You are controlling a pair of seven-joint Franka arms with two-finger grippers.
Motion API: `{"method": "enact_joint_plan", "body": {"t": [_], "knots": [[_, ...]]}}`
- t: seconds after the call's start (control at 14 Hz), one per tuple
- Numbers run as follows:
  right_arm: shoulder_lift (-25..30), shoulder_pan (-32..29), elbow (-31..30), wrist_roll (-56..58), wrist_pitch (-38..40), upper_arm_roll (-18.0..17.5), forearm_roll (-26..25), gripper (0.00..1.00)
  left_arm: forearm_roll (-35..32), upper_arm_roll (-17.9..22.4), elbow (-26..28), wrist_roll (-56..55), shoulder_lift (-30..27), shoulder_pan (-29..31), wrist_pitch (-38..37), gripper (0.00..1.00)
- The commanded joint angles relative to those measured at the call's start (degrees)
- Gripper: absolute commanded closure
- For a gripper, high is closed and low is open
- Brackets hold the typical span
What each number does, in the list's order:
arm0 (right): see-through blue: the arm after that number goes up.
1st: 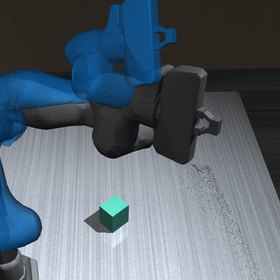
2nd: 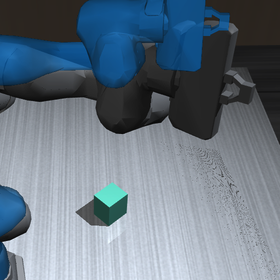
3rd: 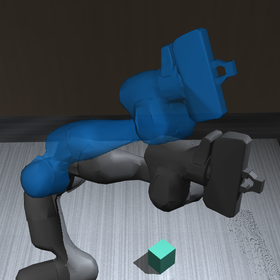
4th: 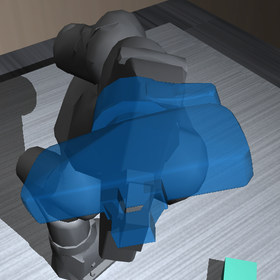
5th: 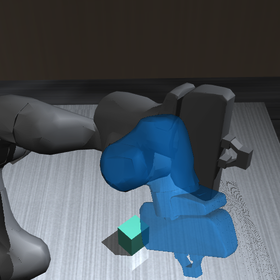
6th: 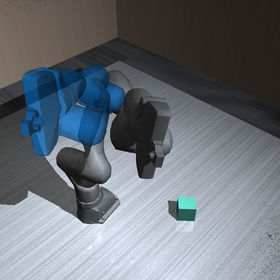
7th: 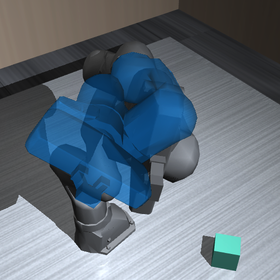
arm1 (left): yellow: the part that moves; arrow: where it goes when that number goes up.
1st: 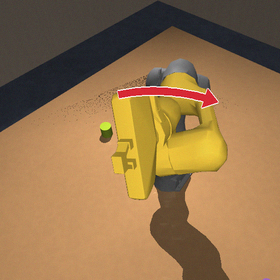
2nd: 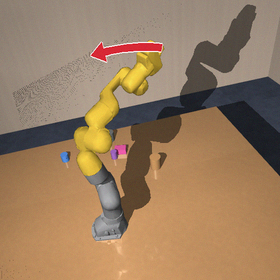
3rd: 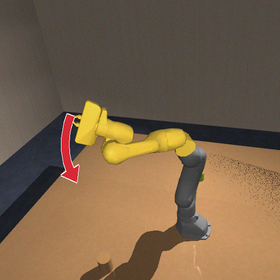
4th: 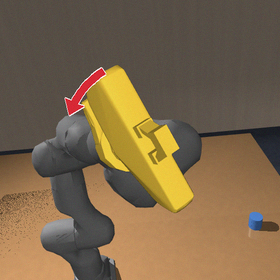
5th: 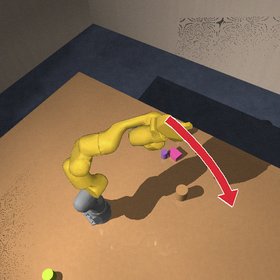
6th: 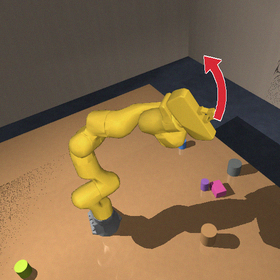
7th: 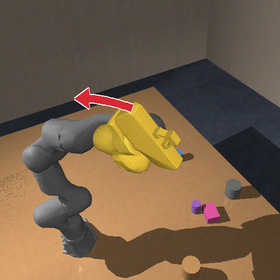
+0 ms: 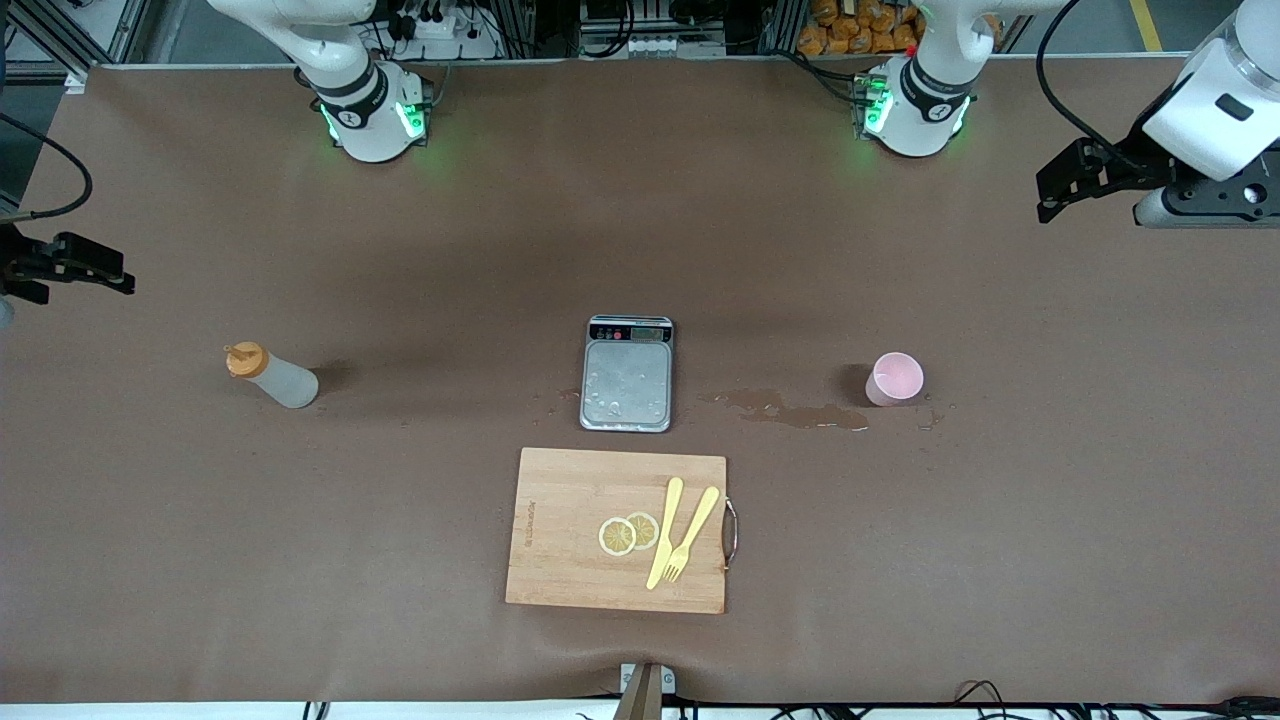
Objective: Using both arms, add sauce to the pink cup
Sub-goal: 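Move the right gripper to the bottle while the left gripper reaches the cup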
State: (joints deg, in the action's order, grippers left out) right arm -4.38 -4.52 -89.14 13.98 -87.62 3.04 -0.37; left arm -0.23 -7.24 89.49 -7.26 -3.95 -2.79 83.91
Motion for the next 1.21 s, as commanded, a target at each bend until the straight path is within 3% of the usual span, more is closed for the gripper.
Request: {"method": "enact_joint_plan", "body": {"t": [0.0, 1.14], "knots": [[0.07, -0.58, 0.1, -0.45, -0.01, -0.5, 0.28, 0.0, 1.2, -0.14, -0.36, -0.48, -0.09, 0.68, -0.95, 0.0], [-0.02, -1.89, 0.1, -0.45, 1.31, -0.41, 0.19, 0.0, 1.02, -0.4, -3.09, -0.57, 3.51, 0.15, -4.37, 0.0]]}}
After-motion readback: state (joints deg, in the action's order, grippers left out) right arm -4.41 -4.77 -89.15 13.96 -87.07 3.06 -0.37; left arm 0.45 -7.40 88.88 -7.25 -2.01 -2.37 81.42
